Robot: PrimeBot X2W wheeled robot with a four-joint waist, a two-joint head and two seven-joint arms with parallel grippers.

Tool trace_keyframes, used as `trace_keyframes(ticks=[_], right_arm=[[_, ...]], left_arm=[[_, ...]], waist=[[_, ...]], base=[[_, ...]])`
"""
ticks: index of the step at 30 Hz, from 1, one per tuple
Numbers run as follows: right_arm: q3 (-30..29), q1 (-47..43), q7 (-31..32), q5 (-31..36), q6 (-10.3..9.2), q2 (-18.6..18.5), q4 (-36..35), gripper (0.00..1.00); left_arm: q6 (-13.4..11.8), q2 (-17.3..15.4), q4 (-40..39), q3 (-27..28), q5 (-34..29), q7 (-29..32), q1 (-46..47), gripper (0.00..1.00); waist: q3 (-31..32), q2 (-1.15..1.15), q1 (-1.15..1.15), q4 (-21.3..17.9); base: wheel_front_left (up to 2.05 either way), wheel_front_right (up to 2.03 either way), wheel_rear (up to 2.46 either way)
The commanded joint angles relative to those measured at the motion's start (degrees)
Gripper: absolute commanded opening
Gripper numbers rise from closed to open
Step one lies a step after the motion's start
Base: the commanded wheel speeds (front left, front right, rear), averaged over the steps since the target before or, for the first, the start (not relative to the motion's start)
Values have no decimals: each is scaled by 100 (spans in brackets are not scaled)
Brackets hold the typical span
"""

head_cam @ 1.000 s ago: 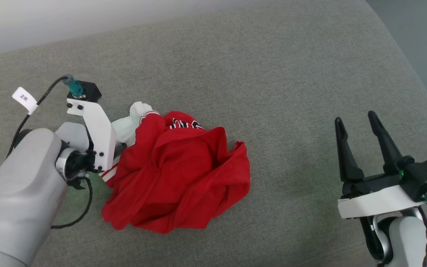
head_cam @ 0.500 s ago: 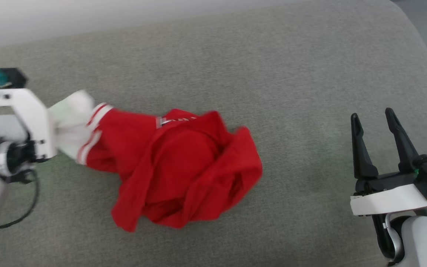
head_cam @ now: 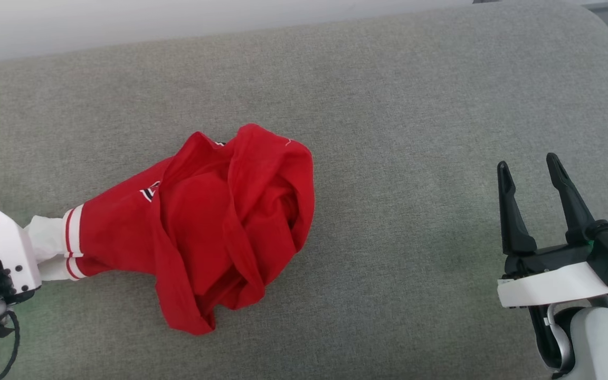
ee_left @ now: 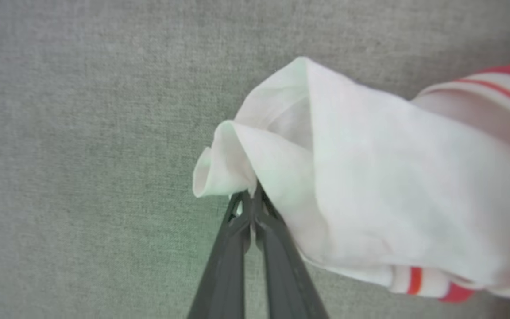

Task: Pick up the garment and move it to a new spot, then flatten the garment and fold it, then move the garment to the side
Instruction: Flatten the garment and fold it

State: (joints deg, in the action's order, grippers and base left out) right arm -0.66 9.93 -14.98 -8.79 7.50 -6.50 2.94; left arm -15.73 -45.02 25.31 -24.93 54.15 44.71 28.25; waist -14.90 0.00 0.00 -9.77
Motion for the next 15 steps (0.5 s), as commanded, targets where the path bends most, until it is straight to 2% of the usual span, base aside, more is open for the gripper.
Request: trace_keyframes(ticks=[1, 2, 10, 13, 15], right_arm=[[-1, -8, -31, -1, -2, -26, 13, 100], [0, -21, -31, -1, -2, -32, 16, 100], [61, -117, -31, 12, -2, -72, 47, 100], [95, -132, -31, 19, -2, -73, 60, 100], [124, -130, -31, 11, -2, -77, 59, 100]], left_arm=[[-30, 31, -107, 3, 38, -26, -122, 71], [-50, 10, -184, 15, 26, -45, -118, 100], [-303, -431, -1353, -117, -271, 481, 220, 100], [-351, -464, -1970, -186, -376, 688, 467, 100], [-307, -376, -2277, -262, -414, 736, 631, 100]], waist=[[40, 0, 0, 37], [59, 0, 0, 52], [253, 0, 0, 101], [293, 0, 0, 85], [298, 0, 0, 60]], base=[[0, 0, 0], [0, 0, 0], [0, 0, 0], [0, 0, 0], [0, 0, 0]])
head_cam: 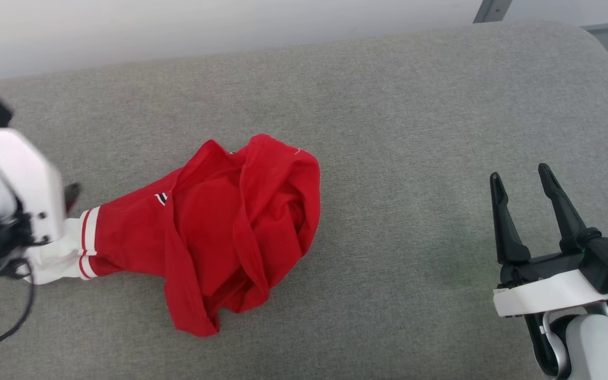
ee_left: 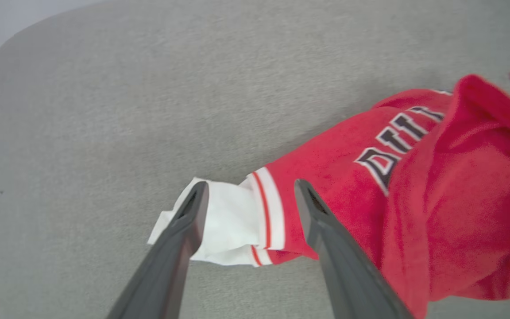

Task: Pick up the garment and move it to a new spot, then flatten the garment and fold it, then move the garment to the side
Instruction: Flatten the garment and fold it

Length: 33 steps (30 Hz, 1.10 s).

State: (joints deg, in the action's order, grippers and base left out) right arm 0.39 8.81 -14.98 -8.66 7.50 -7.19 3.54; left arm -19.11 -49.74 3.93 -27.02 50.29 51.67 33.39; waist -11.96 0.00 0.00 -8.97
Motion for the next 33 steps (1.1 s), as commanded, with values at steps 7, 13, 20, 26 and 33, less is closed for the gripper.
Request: trace_keyframes(ticks=[7, 13, 20, 26, 33], right_arm=[[98, 60, -31, -41, -2, 20, -13, 100], [134, 83, -31, -54, -2, 56, -9, 100], [113, 128, -31, -56, -2, 105, -16, 100], [85, 168, -31, -45, -2, 127, -32, 100], [13, 119, -31, -3, -2, 127, -37, 100]], left_arm=[[240, 604, -340, -337, -5, 81, 473, 100], [356, 914, -106, -559, 37, 216, 633, 100], [515, 1037, 577, -876, -243, 183, 733, 100], [941, 1387, 1122, -852, 68, -27, 872, 0], [1167, 2135, 461, -778, 998, 436, 849, 0]], waist=[[-15, 0, 0, -202], [-86, 0, 0, -415], [-190, 0, 0, -539], [-260, 0, 0, -574], [-257, 0, 0, -535]], base=[[0, 0, 0], [0, 0, 0], [0, 0, 0], [0, 0, 0], [0, 0, 0]])
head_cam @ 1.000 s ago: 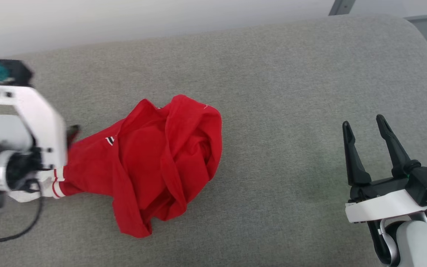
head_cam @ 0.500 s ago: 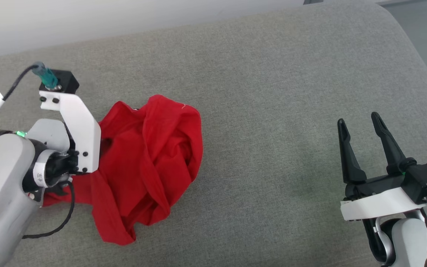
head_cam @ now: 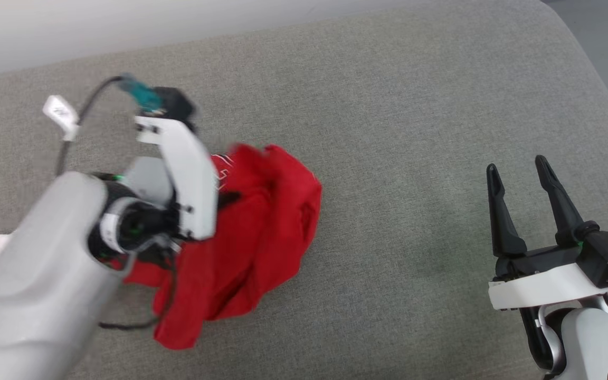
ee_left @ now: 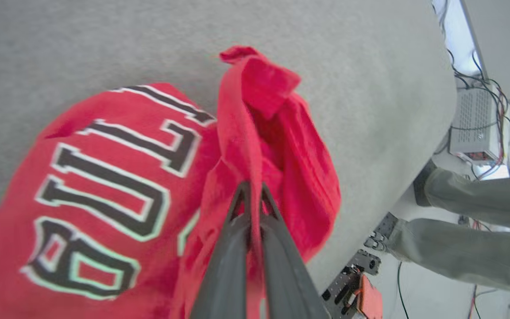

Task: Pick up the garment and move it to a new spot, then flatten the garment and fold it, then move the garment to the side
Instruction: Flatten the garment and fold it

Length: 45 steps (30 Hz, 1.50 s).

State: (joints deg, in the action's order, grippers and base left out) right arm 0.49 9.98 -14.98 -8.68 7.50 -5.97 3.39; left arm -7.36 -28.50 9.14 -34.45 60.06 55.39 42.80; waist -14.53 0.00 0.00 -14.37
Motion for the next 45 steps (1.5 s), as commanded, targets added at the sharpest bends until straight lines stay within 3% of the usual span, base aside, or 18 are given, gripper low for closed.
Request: trace_keyframes(ticks=[1, 6, 10, 14, 15, 17, 22, 29, 36, 44, 45], right_arm=[[-3, -2, -31, 4, -2, 10, -27, 100], [-10, 17, -31, -1, -2, 34, -34, 100], [11, 69, -31, -14, -2, 51, -21, 100], [16, 93, -31, -23, -2, 67, -13, 100], [23, 91, -31, -23, -2, 73, -12, 100], [19, 89, -31, -23, -2, 75, -6, 100], [15, 39, -31, 2, -2, 61, 7, 100], [49, -75, -31, 17, -2, 36, 9, 100], [61, -118, -31, 15, -2, 7, 5, 100], [99, -72, -31, 2, -2, -26, 24, 100], [111, -53, -31, 5, -2, -28, 24, 100]], left_arm=[[-25, 34, -212, -93, 78, 178, -151, 0], [-135, 70, -936, -446, 211, 585, -509, 0], [-260, 12, -1218, -759, 146, 775, -895, 0], [-224, -45, -1232, -929, 53, 750, -1137, 0], [-191, -86, -1218, -980, -3, 728, -1171, 8], [-120, -96, -1219, -958, -18, 639, -1179, 100], [-193, -159, -1332, -598, 68, 492, -882, 100], [-414, -603, -1311, -118, -261, 350, -385, 100], [-306, -1128, -516, -228, -1007, -41, -332, 100], [48, -1126, 434, -626, -1422, -455, -523, 100], [118, -1100, 562, -658, -1455, -533, -520, 46]], waist=[[-2, 0, 0, 7], [-47, 0, 0, 23], [-77, 0, 0, 19], [-99, 0, 0, 23], [-104, 0, 0, 21], [-107, 0, 0, 30], [-40, 0, 0, 49], [99, 0, 0, 53], [167, 0, 0, 76], [132, 0, 0, 143], [123, 0, 0, 154]], base=[[0, 0, 0], [0, 0, 0], [0, 0, 0], [0, 0, 0], [0, 0, 0], [0, 0, 0], [0, 0, 0], [0, 0, 0], [0, 0, 0], [0, 0, 0], [0, 0, 0]])
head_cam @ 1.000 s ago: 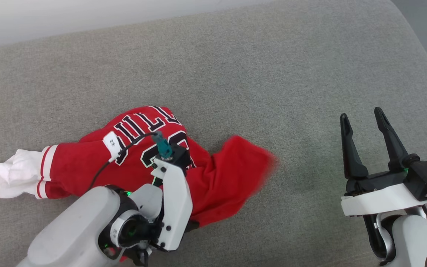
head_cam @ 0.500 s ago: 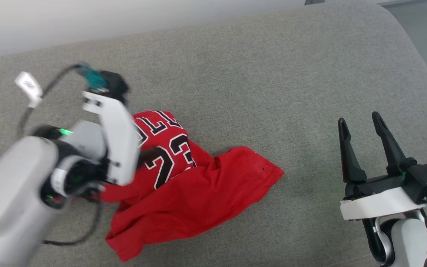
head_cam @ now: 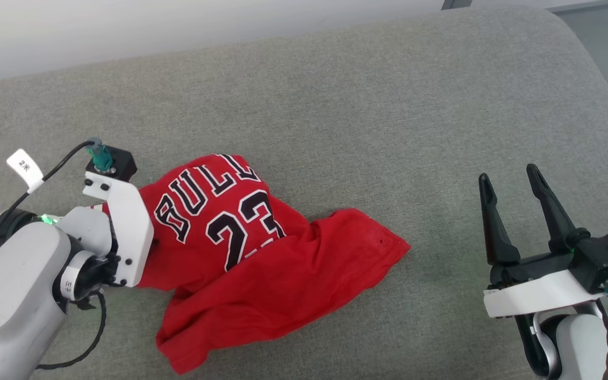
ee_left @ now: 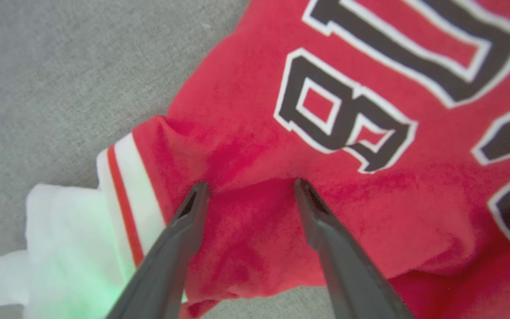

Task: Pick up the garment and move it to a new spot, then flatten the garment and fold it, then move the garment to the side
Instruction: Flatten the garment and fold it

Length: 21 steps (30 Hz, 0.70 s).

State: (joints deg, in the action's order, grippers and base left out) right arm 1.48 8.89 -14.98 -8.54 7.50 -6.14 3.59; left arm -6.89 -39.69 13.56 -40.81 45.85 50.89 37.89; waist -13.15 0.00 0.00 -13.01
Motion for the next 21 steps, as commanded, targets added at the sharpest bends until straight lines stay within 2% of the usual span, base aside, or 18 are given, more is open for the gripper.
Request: trace_keyframes(ticks=[1, 4, 7, 13, 21], right_arm=[[23, 72, -31, -11, -2, -17, 8, 100], [52, 83, -31, -9, -2, -41, 19, 100], [48, 81, -31, -9, -2, -72, 25, 100], [39, 35, -31, -10, -2, -124, 15, 100], [60, 38, -31, -63, -2, -197, -12, 100]], left_arm=[[130, 31, 250, -45, -65, -151, -30, 0], [197, 20, 554, -43, -36, -223, -50, 0], [51, -112, 649, 36, -50, -235, -62, 0], [-413, -492, 376, 172, -5, -72, -404, 0], [-1167, -969, -648, 235, 299, 356, -1413, 0]], waist=[[-22, 0, 0, 30], [-32, 0, 0, 66], [-23, 0, 0, 123], [1, 0, 0, 245], [-12, 0, 0, 474]], base=[[0, 0, 0], [0, 0, 0], [0, 0, 0], [0, 0, 0], [0, 0, 0]])
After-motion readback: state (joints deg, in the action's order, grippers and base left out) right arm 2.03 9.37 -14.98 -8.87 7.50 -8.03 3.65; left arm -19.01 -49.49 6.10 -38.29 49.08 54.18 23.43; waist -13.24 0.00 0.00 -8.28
